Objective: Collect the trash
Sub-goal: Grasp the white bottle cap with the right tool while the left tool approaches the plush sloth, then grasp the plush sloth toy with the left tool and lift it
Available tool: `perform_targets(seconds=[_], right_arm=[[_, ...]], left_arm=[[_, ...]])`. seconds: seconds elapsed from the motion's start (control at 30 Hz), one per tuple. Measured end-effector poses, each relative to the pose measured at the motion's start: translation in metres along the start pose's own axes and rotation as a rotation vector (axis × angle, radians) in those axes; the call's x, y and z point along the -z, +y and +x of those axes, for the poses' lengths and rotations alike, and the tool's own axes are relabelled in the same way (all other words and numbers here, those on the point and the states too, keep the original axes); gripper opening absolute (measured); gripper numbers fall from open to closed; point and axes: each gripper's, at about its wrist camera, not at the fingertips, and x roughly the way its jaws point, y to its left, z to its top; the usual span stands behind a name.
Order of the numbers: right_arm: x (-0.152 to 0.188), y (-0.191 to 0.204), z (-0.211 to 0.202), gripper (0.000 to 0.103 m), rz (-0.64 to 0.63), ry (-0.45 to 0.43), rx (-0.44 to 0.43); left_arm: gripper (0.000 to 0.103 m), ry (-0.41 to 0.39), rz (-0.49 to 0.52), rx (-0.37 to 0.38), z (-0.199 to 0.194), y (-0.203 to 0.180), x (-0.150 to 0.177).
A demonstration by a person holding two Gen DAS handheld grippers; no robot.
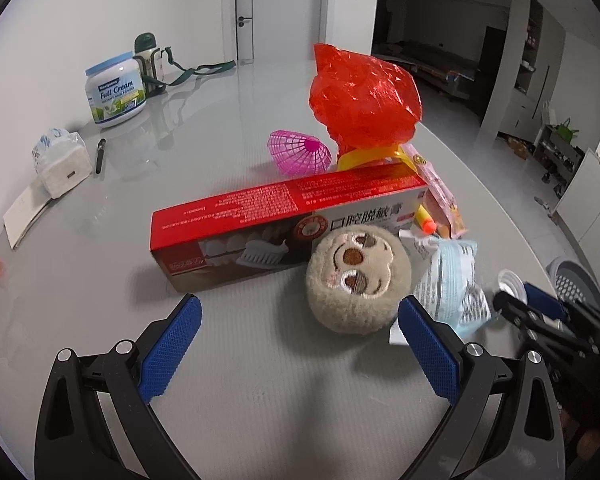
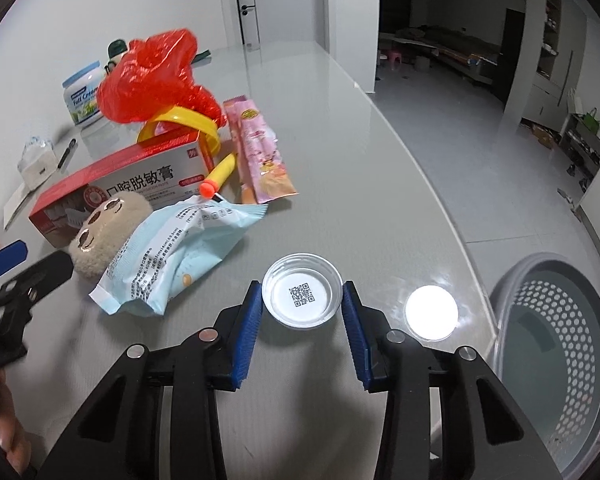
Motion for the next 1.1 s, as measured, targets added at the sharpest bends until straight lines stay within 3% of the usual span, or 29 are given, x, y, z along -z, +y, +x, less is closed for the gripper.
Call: perform_targets(seconds=[0.27, 0.83, 1.0, 1.1], right_arm=[[0.012, -0.011, -0.017, 0.039, 0.032, -0.022, -0.028], [0.015, -0.022, -0.014, 0.039, 0.080, -0.012, -0.059], [0.017, -0.025, -0.014, 0.039, 0.089, -0.010, -0.062], [0.018, -0.028, -0.016, 0.039, 0.095, -0.013, -0.062]], left_arm=[[0.097, 0.028, -0.027, 0.010, 0.021, -0.012, -0.016], [0.095, 0.069, -0.021, 0.025, 0.042, -0.023, -0.009], [0.058, 0.097, -0.012, 0.092, 0.044, -0.025, -0.006], [0.054, 0.098, -0.006, 0.109, 0.041, -0.026, -0.004]])
